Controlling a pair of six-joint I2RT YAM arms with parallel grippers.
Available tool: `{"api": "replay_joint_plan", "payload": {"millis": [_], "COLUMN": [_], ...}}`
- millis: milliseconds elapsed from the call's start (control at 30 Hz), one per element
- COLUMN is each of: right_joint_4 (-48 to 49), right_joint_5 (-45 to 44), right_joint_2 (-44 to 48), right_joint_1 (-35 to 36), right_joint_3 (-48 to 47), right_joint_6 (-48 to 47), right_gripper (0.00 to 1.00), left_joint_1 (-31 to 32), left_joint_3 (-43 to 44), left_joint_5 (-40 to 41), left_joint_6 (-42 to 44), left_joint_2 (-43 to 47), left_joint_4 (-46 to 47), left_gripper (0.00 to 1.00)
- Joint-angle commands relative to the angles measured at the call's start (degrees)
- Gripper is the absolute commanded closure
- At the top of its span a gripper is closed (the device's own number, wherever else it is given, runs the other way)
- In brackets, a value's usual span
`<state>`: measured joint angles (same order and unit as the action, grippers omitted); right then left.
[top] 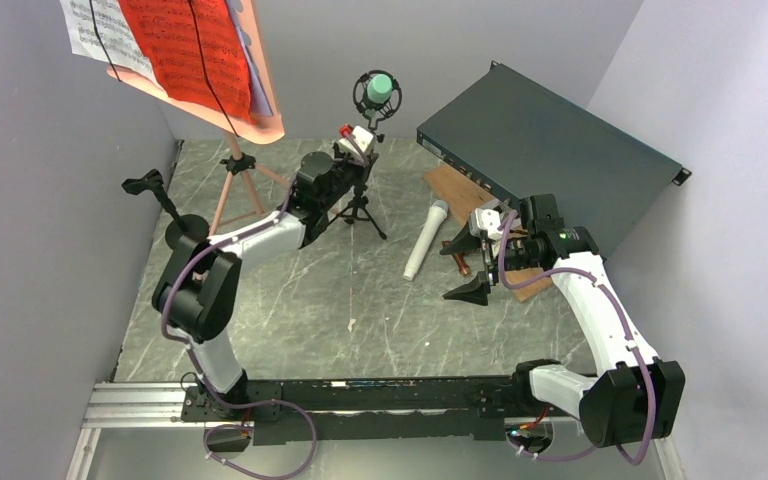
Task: Pack up the instrument practice props
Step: Pick up the microphone stand with the microphone from the center of the board.
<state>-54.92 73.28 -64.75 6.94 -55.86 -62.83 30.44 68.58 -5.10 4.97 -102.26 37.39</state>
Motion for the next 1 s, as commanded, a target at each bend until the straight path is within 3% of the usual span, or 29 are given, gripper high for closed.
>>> {"api": "replay_joint_plan", "payload": {"millis": [0, 300, 500, 667, 967], "right_joint_4": [-0.28, -0.02, 0.16, 0.66, 8.74], "right_joint_5": [0.38, 0.51, 1.14, 2.16, 7.27], "right_joint_2": [-0.35, -0.47, -0.69, -1.07, -1.28], "right_joint_1": [-0.44, -0.44, -0.39, -0.3, 2.05], "right_joint_3": [0.84, 1.01, 1.27, 1.6, 4.62], "right_joint_6": [-1.68, -1.4, -1.24, -0.91, 8.03], "right_gripper": [0.0, 0.0, 0.0, 0.0, 0.0], "left_joint_1": [1.29, 1.82, 1.98, 2.83, 9.43], "left_joint_3": [-2.43, -11.58, -16.46, -20.51, -22.8], "left_joint_5": [-3.9, -11.75, -22.84, -29.96, -23.85], "left_joint_6": [0.06, -8.68, -14.62, -22.22, -26.05], "left_joint_2": [9.58, 23.27, 32.37, 36.16, 36.01], "left_joint_4": [0.99, -4.95, -10.39, -7.12, -0.69], "left_gripper": [1.0, 1.0, 1.0, 1.0, 1.0]}}
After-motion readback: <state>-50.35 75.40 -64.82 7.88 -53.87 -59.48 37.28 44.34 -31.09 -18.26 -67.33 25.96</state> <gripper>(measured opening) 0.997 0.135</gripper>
